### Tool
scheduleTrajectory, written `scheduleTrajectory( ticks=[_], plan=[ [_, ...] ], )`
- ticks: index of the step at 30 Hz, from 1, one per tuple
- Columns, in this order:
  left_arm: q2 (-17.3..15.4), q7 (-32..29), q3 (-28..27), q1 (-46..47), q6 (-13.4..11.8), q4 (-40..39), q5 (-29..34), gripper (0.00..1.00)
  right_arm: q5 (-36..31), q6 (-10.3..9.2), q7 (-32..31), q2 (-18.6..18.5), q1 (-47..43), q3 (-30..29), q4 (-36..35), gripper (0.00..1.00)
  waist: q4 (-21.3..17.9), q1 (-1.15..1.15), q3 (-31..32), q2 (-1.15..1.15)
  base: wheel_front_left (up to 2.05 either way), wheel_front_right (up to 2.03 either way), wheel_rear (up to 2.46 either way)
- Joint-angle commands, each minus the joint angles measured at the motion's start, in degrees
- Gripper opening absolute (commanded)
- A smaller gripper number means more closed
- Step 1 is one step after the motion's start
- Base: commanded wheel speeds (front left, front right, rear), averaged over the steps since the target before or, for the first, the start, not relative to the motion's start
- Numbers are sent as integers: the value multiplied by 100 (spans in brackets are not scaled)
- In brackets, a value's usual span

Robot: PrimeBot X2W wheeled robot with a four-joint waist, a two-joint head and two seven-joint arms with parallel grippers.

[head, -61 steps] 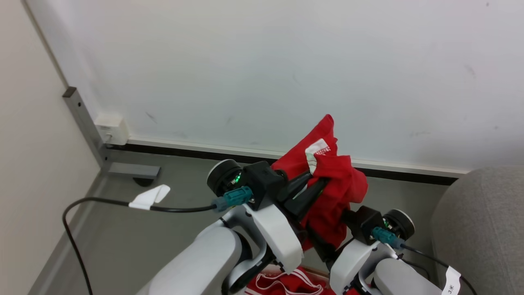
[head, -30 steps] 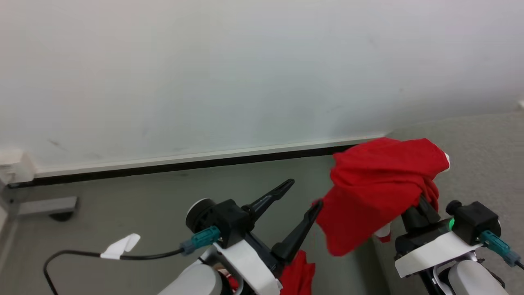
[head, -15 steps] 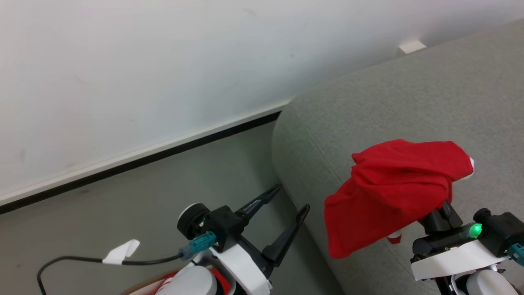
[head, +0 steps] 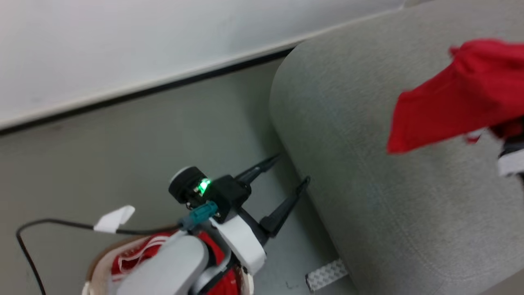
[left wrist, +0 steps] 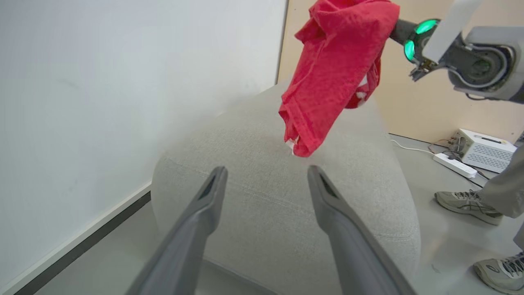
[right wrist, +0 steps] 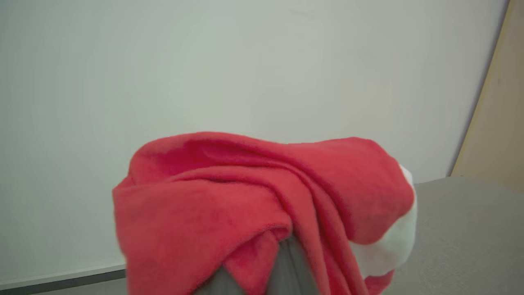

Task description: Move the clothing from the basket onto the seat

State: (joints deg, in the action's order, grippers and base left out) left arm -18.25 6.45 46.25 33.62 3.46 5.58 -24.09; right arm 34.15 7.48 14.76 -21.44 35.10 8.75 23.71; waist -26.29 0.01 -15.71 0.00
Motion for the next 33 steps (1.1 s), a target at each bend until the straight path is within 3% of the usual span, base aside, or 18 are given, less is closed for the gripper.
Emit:
scheduleTrajectory(
  ticks=[1, 8, 12, 16, 17, 18, 19, 20, 25, 33],
  plan=[
    [-105, -83, -42, 129, 4, -72, 94, 100, 75, 3, -10, -71, 322, -54, 206, 0, 389, -1, -654, 0, 0, 0, 0],
    [-373, -396, -140, 474, 19, -414, 133, 100, -68, 3, -273, -464, 1736, -131, 1731, 0, 833, -1, -1481, 0, 0, 0, 0],
    [-428, -472, -163, 608, 21, -510, 153, 100, -504, 3, -745, -750, 2211, 163, 2692, 0, 1014, -1, -1737, 0, 0, 0, 0],
    [-459, -444, -210, 657, -21, -496, 141, 100, -547, 2, -1565, -728, 2419, 461, 3492, 2, 1098, -1, -1803, 0, 0, 0, 0],
    [-462, -430, -219, 656, -32, -482, 123, 100, -500, 2, -1733, -731, 2434, 512, 3610, 32, 1105, -1, -1791, 0, 0, 0, 0],
    [-470, -420, -231, 643, -38, -460, 105, 100, -459, 2, -1840, -689, 2440, 591, 3677, 69, 1100, -1, -1760, 0, 0, 0, 0],
    [-478, -406, -237, 615, -39, -438, 86, 100, -424, 2, -1889, -674, 2455, 641, 3708, 91, 1087, -1, -1719, 0, 0, 0, 0],
    [-481, -386, -236, 583, -44, -420, 71, 100, -414, 2, -1900, -709, 2465, 701, 3716, 100, 1073, -1, -1666, 0, 0, 0, 0],
    [-442, -242, -255, 387, -115, -236, -51, 100, -300, 2, -2122, -769, 2213, 1216, 3603, 100, 1013, -1, -1203, 0, 0, 0, 0],
    [-368, 225, -433, -180, -329, 169, -375, 100, 143, -2, -2111, -1388, 1471, 1926, 2572, 100, 1167, -1, -9, 0, 0, 0, 0]
  ],
)
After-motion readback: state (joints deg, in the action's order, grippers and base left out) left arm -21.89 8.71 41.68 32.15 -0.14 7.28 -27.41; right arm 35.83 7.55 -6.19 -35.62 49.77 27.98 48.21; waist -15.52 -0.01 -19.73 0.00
